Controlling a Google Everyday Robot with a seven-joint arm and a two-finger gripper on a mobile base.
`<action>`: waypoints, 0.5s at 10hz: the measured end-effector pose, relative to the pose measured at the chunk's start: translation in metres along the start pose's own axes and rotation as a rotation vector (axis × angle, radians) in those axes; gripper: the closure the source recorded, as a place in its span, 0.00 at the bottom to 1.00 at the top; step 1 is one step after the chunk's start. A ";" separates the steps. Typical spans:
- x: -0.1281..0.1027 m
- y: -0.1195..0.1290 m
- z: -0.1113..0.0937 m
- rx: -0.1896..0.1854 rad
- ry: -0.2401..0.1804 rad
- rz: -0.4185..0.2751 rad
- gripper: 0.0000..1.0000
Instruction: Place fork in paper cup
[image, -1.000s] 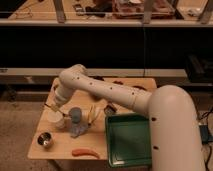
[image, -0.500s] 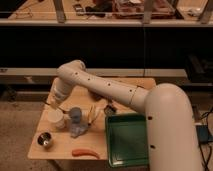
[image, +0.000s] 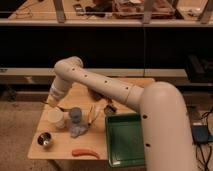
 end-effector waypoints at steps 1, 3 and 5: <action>0.002 0.001 -0.001 0.000 -0.017 -0.014 1.00; 0.004 0.000 -0.001 0.003 -0.036 -0.030 1.00; 0.004 -0.002 -0.001 0.007 -0.057 -0.049 1.00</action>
